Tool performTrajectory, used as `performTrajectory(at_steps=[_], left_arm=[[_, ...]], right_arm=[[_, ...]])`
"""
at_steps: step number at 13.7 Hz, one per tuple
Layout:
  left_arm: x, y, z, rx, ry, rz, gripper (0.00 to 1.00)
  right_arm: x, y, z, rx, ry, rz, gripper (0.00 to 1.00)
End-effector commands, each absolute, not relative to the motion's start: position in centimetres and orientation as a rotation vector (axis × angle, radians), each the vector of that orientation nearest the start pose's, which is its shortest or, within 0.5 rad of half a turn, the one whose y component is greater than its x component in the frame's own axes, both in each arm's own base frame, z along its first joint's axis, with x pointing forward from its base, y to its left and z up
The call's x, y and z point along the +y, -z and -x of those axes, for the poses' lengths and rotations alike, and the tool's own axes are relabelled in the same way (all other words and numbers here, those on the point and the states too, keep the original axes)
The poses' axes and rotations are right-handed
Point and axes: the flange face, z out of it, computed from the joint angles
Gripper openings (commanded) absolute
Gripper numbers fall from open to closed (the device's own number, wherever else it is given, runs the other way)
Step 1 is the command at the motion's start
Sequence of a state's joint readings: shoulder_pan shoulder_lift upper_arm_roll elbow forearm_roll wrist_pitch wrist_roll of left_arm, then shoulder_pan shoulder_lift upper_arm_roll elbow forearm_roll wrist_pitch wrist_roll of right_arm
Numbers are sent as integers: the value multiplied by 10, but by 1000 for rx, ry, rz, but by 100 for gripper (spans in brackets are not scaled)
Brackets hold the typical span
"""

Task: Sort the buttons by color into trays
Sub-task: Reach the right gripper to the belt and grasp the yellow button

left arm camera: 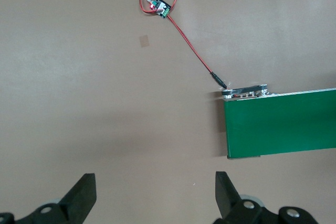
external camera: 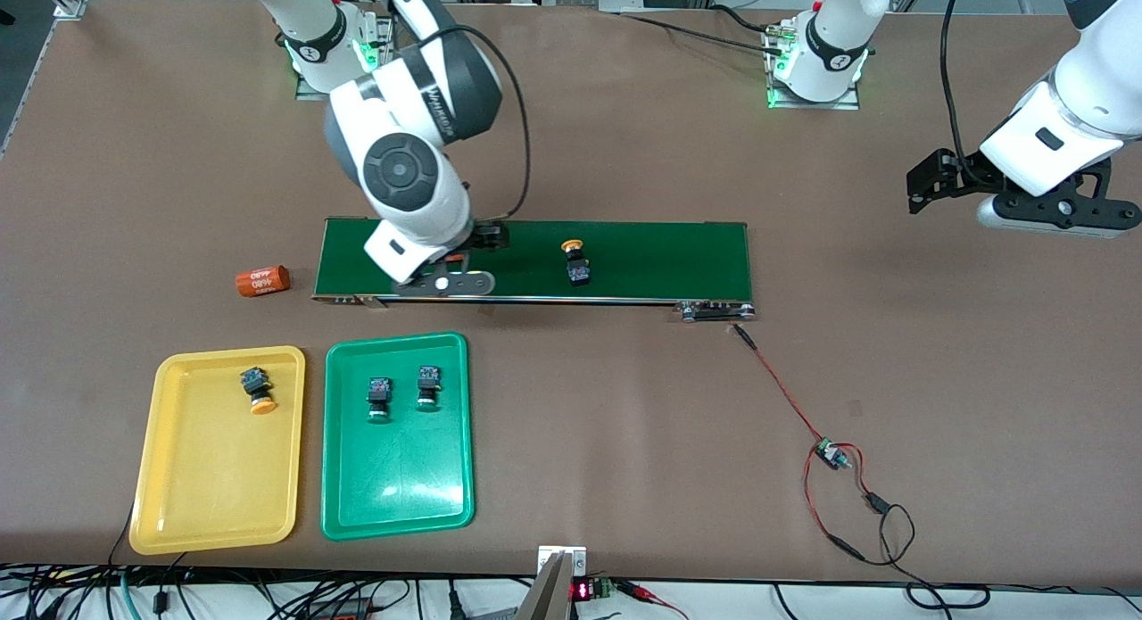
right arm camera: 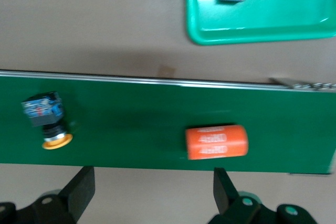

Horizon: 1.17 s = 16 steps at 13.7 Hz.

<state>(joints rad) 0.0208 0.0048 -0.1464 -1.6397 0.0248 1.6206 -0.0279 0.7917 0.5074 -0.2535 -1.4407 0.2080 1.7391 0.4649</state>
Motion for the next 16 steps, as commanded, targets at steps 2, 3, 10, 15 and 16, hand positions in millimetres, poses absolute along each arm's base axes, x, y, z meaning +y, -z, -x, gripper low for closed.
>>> performTrajectory(at_steps=[2, 3, 10, 15, 16], left_arm=[[-68, -601, -555, 166, -37, 3089, 100], [-68, -601, -555, 166, -37, 3089, 100], [-68, -601, -555, 166, -39, 3089, 100], [-69, -600, -555, 169, -42, 3091, 100], [-68, -601, -555, 169, -39, 3091, 100]], right_arm=[[422, -355, -546, -21, -290, 3140, 100], [433, -350, -542, 36, -267, 3141, 100], [484, -304, -516, 113, -181, 3151, 100], [499, -267, -505, 120, -218, 3140, 100], [499, -264, -506, 128, -219, 3136, 100]])
